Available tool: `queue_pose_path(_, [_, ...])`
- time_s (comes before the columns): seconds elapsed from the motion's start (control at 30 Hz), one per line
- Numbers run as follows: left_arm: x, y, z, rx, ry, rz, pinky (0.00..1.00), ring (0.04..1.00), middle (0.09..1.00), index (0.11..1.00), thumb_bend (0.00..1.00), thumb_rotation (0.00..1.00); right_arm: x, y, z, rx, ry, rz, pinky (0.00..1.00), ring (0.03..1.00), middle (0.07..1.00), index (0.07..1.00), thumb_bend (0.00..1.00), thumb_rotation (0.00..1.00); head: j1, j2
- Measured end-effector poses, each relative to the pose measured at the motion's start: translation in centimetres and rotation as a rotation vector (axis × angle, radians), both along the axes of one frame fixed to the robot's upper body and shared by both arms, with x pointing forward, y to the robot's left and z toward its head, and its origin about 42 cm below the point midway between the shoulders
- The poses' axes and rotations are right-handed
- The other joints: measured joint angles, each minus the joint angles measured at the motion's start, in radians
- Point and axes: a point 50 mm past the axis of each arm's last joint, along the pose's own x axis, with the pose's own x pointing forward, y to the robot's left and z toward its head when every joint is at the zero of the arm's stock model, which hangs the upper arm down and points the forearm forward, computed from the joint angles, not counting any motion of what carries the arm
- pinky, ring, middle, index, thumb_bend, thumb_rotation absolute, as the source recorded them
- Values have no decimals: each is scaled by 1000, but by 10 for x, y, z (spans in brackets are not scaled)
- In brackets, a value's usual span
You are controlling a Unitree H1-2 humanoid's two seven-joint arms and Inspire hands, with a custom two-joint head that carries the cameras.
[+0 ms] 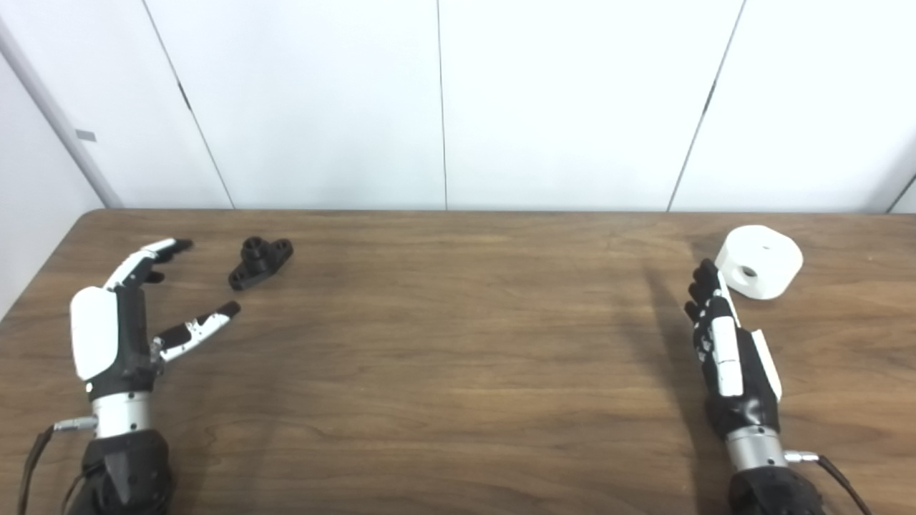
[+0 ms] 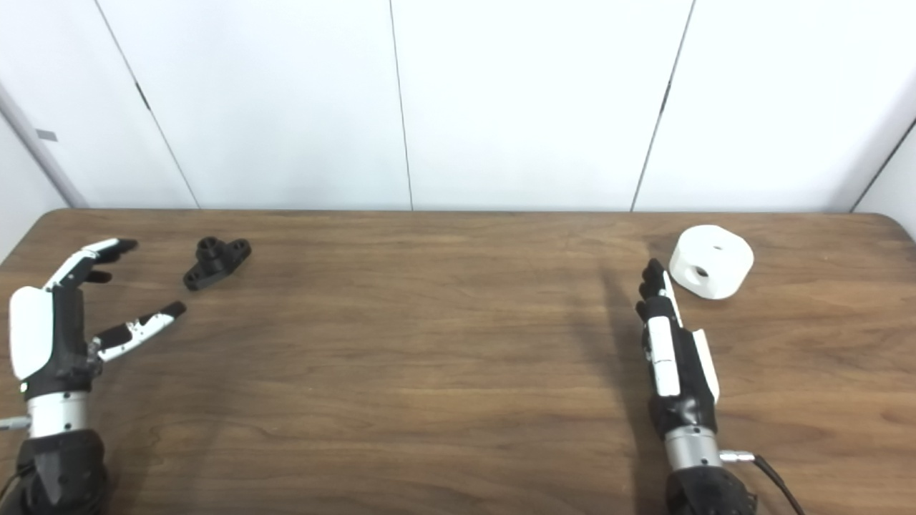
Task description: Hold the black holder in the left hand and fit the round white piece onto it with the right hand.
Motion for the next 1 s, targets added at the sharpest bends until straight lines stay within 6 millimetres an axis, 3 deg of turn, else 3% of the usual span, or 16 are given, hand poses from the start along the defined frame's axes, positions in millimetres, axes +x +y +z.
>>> queue_pose_path(0.03, [2,3,-1,-12,29,10,775,874,898,913,848,353,0,0,0,1,0,1,1000,1000,1000,1000,432,1000,5,-2])
queue_pose_path(0.17, [11,16,-4,-60,137,30,772,901,937,970,883,357,1,0,0,0,0,2,1000,1000,1000,1000,469,1000,15,-2])
queue_pose_path(0.4, [28,37,-5,-36,285,2,806,923,958,984,926,316,1,-4,0,20,-1,11,1000,1000,1000,1000,461,1000,38,-5])
queue_pose_path(0.7, [44,53,-1,4,374,-56,811,918,960,953,970,329,5,-10,1,24,-3,13,1000,1000,1000,1000,393,1000,80,-9])
queue_pose_path(1.0, [49,56,-3,42,388,-89,810,891,912,888,964,265,4,-12,1,44,-6,11,1000,1000,1000,1000,346,1000,109,0])
